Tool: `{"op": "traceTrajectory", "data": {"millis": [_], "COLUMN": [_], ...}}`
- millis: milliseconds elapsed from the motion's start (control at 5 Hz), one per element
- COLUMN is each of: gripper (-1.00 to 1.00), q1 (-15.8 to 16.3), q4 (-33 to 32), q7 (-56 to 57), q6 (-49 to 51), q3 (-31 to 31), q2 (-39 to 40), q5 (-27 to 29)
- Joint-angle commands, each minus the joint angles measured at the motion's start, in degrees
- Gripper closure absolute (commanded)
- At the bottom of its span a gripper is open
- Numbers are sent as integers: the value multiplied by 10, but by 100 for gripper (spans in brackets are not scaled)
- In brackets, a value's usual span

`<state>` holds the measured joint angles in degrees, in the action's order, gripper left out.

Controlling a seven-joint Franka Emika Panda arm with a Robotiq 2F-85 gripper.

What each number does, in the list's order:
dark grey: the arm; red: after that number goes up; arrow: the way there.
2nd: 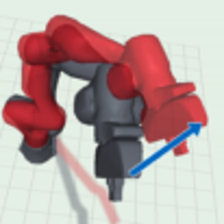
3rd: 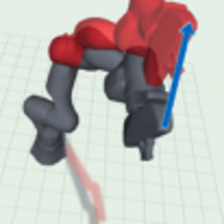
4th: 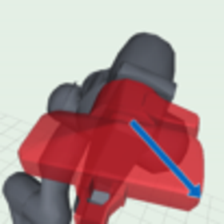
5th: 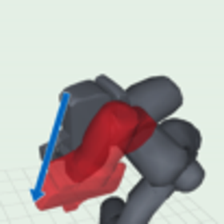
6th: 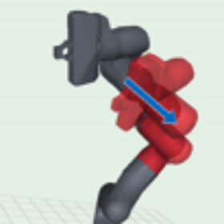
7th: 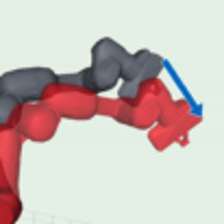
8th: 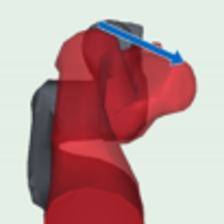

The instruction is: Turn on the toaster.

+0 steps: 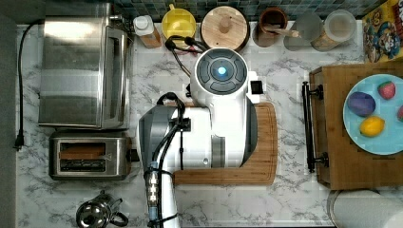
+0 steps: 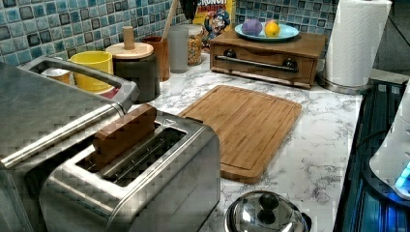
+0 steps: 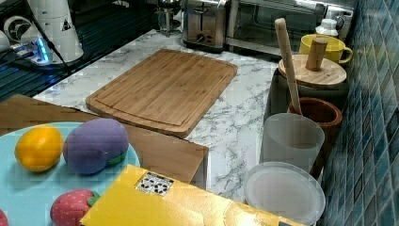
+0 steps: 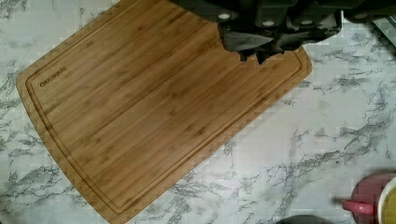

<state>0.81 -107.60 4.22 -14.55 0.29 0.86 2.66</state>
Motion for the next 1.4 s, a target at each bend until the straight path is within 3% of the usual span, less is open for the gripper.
{"op": "traceTrajectory", "data": {"millis": [200,1000,1400], "gripper": [100,100,100], "q1": [3,45,40], "q4": [0,-162,-226], "q7": [7,79,126], "q6": [-3,-102,-145], "q3": [3,64,101], "q2": [0,-54,-77], "q5": [1,30,65]}}
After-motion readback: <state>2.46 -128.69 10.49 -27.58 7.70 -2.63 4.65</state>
